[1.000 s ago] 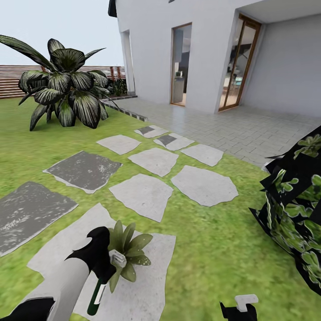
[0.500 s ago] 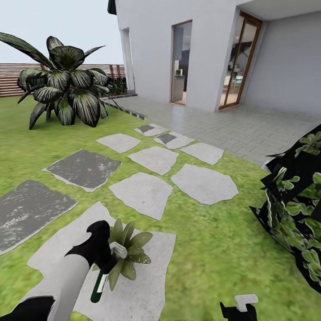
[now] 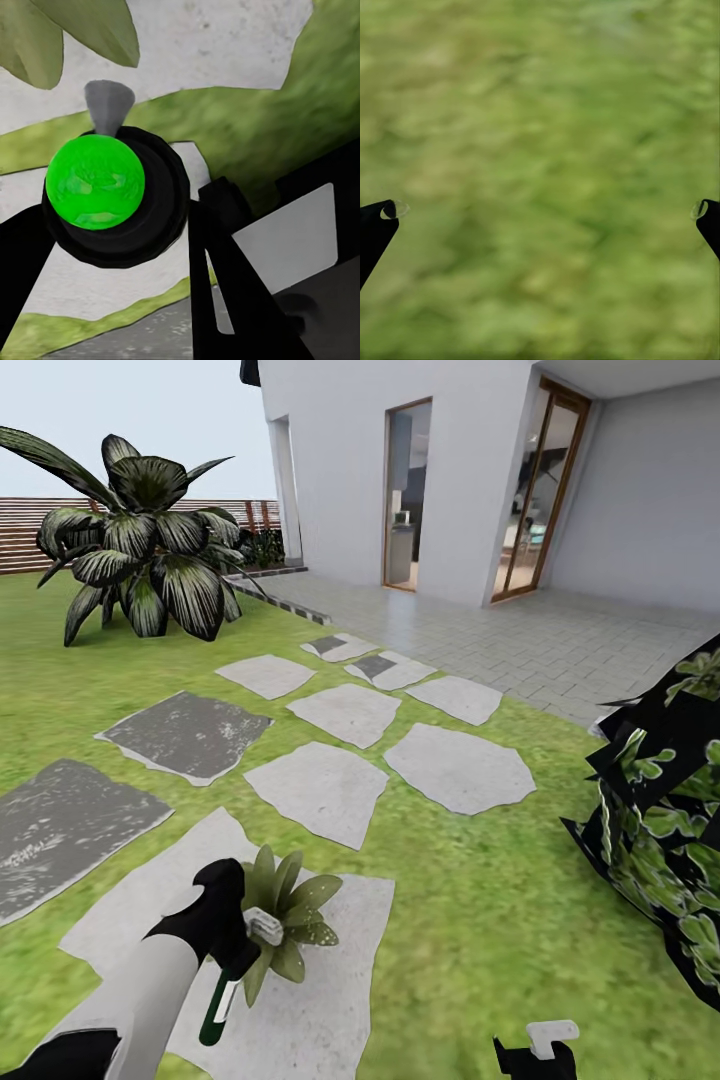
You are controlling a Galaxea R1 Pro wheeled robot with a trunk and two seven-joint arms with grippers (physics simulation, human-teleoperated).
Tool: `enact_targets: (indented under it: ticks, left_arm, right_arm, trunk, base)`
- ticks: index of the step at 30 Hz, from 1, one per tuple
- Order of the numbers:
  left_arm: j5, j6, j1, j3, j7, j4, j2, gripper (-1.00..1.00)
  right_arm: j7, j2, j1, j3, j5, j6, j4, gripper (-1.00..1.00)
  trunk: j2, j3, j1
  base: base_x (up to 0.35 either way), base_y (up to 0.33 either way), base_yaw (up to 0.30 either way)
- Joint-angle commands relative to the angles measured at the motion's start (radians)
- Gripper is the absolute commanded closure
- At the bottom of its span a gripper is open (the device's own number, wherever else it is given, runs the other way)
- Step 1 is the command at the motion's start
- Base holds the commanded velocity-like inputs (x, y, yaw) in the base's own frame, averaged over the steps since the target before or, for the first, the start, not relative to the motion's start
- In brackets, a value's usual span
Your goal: Pick up the pesticide atomizer in the garden and spray insectifuge to fully cover both potted plants in the garden.
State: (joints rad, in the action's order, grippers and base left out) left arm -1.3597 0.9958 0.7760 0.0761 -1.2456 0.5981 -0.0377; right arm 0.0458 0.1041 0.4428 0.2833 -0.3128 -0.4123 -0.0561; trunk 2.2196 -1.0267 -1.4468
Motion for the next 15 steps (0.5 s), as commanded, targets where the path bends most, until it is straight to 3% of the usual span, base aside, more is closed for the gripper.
enact_targets:
  ticks: [1, 4, 9, 15]
  left_arm:
    - [-0.010, 0.007, 0.001, 0.007, -0.009, 0.002, 0.000, 1.00]
    - [-0.010, 0.007, 0.002, 0.010, -0.009, 0.003, -0.007, 1.00]
    - [-0.009, 0.008, 0.002, 0.009, -0.009, 0.005, -0.020, 1.00]
    - [-0.009, 0.009, 0.014, 0.004, -0.009, 0.012, -0.046, 1.00]
  right_arm:
    - [0.005, 0.000, 0.001, 0.009, -0.005, -0.003, 0.001, -1.00]
    - [0.005, 0.000, 0.001, 0.008, -0.005, -0.003, 0.001, -1.00]
    - [0.005, 0.000, 0.001, 0.009, -0.005, -0.003, 0.001, -1.00]
    - [0.005, 0.000, 0.001, 0.008, -0.005, -0.003, 0.001, -1.00]
  trunk:
    - [0.000, -0.001, 0.000]
    - [0.000, -0.001, 0.000]
    - [0.000, -0.001, 0.000]
    - [0.000, -0.001, 0.000]
  base:
    - [0.000, 0.000, 0.000]
    - [0.031, 0.000, 0.000]
    - [0.206, 0.000, 0.000]
    - [0.025, 0.000, 0.000]
